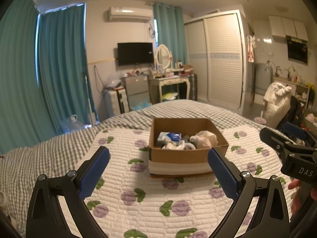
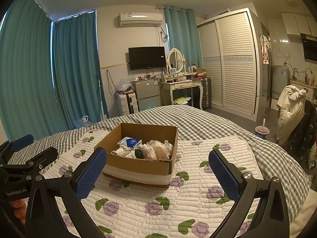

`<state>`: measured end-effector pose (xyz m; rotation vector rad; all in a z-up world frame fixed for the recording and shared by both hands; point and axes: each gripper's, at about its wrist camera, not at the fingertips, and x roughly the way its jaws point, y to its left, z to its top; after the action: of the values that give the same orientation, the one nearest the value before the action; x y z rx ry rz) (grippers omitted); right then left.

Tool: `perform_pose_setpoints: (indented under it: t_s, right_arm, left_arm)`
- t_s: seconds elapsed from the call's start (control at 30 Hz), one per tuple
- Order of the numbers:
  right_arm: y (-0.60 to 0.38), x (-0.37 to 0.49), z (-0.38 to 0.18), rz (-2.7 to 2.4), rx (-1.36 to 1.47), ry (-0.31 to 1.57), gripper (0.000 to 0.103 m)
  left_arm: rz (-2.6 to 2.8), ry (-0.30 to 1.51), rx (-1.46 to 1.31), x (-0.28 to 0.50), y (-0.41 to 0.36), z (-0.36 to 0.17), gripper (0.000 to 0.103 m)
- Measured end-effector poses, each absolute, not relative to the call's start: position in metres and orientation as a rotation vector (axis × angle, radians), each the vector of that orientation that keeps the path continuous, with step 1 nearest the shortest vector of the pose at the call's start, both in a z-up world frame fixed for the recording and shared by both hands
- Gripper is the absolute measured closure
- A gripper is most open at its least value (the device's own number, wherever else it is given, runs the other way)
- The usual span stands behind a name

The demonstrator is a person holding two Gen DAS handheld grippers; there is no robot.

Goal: Organize soft objects

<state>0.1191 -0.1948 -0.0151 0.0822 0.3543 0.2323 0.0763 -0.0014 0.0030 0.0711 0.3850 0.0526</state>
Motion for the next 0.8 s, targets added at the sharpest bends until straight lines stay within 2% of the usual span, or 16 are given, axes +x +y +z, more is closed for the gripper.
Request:
perform_pose_setpoints:
  t_s: [0.8]
  right_arm:
    - [-0.1903, 0.1168, -0.0155, 0.233, 0.087, 0.366, 0.0]
  left_arm:
    - [0.056, 0.385, 0.081, 0.0719, -0.0028, 0.0009, 0.002]
